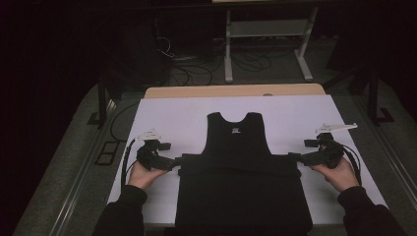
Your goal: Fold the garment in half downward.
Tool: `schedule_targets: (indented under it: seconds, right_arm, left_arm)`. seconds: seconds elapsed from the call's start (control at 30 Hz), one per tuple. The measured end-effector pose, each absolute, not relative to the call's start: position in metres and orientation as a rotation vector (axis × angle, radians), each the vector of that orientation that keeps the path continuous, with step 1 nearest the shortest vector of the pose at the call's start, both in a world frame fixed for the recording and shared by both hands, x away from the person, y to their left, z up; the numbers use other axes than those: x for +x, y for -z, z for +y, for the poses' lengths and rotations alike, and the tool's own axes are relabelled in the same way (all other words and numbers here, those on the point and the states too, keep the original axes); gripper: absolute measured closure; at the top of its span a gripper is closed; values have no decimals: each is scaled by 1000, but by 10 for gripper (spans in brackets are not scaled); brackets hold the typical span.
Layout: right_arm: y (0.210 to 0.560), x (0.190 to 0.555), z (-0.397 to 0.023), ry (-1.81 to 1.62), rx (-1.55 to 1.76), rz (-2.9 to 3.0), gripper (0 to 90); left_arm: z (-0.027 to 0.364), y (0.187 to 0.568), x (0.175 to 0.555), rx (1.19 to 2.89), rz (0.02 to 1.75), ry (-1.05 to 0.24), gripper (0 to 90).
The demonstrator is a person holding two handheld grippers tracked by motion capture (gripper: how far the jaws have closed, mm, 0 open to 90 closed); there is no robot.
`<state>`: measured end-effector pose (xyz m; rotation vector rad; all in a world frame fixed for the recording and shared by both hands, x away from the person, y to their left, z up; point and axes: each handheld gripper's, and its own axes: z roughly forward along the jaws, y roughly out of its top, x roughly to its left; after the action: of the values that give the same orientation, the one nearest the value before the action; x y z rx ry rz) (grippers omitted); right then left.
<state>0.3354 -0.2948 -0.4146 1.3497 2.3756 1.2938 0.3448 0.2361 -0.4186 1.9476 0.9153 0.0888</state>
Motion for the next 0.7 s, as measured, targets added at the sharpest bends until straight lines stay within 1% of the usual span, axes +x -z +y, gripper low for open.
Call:
schedule_targets:
  seconds: [0.3,0.7]
  right_arm:
    - [407,346,-289,-1293,1314,2366,0]
    - [395,364,-293,-1312,1314,2346,0]
  left_arm:
    - [227,413,354,1963,874,-90,0]
    - [219,398,370,1973,851,-102,0]
